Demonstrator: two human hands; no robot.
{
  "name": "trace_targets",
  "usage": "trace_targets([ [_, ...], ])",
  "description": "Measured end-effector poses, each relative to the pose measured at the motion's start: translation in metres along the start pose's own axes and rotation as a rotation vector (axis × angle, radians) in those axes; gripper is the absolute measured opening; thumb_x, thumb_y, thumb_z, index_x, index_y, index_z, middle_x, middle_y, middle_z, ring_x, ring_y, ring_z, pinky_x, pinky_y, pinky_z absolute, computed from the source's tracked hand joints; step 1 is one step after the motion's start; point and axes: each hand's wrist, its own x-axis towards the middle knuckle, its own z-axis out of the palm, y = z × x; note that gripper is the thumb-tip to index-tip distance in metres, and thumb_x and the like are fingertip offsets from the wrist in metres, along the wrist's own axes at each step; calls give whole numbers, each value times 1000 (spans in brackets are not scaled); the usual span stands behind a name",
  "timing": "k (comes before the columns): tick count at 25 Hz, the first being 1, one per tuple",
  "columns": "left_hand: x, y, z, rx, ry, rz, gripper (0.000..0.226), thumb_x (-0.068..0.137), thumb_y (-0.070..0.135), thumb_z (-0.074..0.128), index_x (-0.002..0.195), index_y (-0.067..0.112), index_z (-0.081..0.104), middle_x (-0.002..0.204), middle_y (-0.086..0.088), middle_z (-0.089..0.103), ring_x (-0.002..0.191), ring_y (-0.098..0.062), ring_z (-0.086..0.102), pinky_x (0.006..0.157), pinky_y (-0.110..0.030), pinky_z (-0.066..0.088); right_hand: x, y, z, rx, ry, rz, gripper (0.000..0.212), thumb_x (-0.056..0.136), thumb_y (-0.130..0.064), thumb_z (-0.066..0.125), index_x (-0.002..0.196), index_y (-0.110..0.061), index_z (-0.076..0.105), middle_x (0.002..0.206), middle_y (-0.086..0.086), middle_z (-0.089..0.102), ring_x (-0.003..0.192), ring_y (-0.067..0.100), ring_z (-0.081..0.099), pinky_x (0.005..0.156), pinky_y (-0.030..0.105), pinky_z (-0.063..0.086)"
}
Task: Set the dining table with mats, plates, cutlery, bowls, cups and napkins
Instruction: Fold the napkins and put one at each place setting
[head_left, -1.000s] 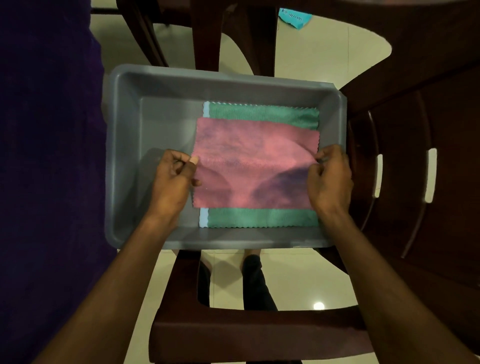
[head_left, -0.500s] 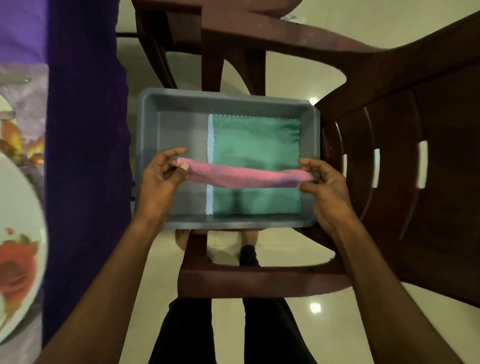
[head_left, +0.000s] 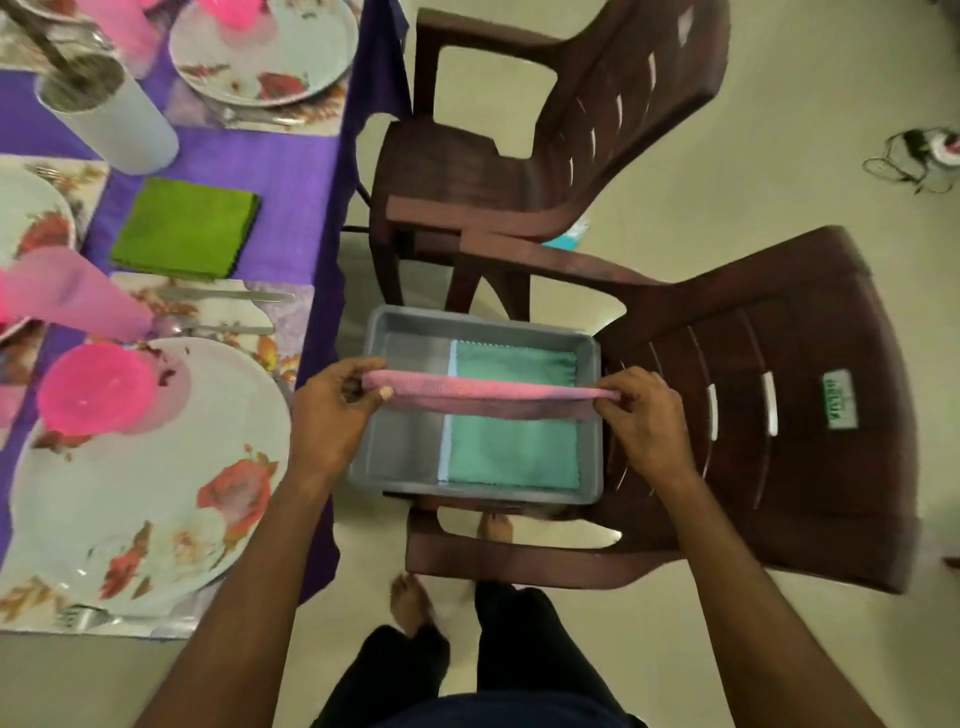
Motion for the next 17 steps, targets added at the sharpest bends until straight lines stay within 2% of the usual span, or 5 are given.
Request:
trace_targets([
  [2, -11, 15, -17, 12, 27, 28, 29, 88, 16, 78, 116, 16, 72, 102, 2, 74, 94, -9, 70, 90, -34, 59, -7, -21, -20, 190, 53, 62, 22, 86, -5, 74, 99, -23, 77, 91, -7, 72, 88, 18, 66, 78, 39, 56],
  [5, -24, 32, -41, 82, 82, 154, 13, 92, 24, 74, 104, 19, 71, 103, 3, 65, 94, -12, 63, 81, -21, 51, -25, -58, -36, 551, 42, 139, 13, 99, -10, 62, 105, -20, 69, 92, -11, 72, 90, 6, 67, 78, 22, 55],
  [7, -29, 42, -59, 30, 74, 195, 9, 97, 27, 67, 104, 22, 66, 107, 4, 59, 96, -10, 58, 76, -17, 44, -36, -84, -43, 534, 56, 86, 10, 103, -18, 56, 109, -17, 63, 95, -10, 69, 91, 4, 64, 74, 16, 52],
  [12, -32, 59, -85, -41, 57, 298, 16, 107, 35, 48, 98, 21, 47, 85, 10, 60, 76, 3, 54, 66, -29, 42, -39, -131, -44, 394, 293, 35, 9, 104, -21, 54, 109, -18, 61, 96, -8, 65, 87, -3, 61, 70, 11, 48],
  [17, -22, 60, -90, -188, -75, 69, 27, 105, 48, 44, 102, 22, 49, 94, -1, 60, 84, -18, 57, 63, -30, 42, -38, -152, -41, 607, 281, 282, 16, 102, -28, 59, 111, -16, 64, 100, -5, 68, 89, 5, 67, 66, 15, 52],
])
